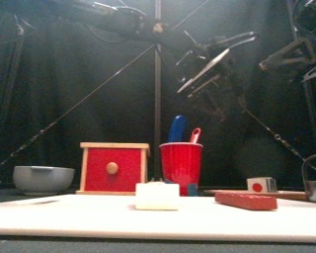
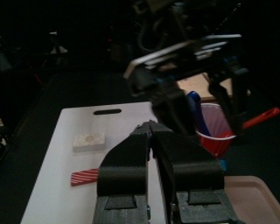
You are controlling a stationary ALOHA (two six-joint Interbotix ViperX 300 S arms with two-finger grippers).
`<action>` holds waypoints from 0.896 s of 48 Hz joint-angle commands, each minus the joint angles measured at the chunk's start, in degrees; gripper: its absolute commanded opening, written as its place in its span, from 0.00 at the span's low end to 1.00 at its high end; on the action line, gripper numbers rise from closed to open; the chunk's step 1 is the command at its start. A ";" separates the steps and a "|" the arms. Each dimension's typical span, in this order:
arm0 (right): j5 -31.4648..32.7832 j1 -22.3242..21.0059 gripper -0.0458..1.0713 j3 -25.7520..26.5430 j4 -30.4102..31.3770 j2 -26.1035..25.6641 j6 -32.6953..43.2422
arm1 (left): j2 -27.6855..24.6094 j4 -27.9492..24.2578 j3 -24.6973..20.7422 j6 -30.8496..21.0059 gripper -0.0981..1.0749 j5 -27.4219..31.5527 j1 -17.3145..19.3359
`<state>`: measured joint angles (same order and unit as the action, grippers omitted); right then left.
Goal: Grab salmon
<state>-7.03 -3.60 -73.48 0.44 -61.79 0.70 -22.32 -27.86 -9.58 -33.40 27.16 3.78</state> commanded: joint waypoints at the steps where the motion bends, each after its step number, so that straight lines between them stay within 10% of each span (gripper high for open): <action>1: -0.26 -0.09 0.06 0.70 -0.26 0.97 0.00 | 4.83 -0.35 2.46 -0.18 0.91 -4.39 -0.35; 25: -0.26 -0.18 0.05 0.44 -0.26 1.23 0.09 | 18.19 1.32 26.10 0.00 0.91 -28.65 0.53; 43: -0.26 -0.79 0.05 0.35 -0.44 1.49 0.09 | 21.53 -3.52 34.19 2.81 0.91 -30.94 1.93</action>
<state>-7.03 -4.13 -73.65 0.18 -61.17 0.70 -3.08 -30.32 24.61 -30.94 -3.08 4.92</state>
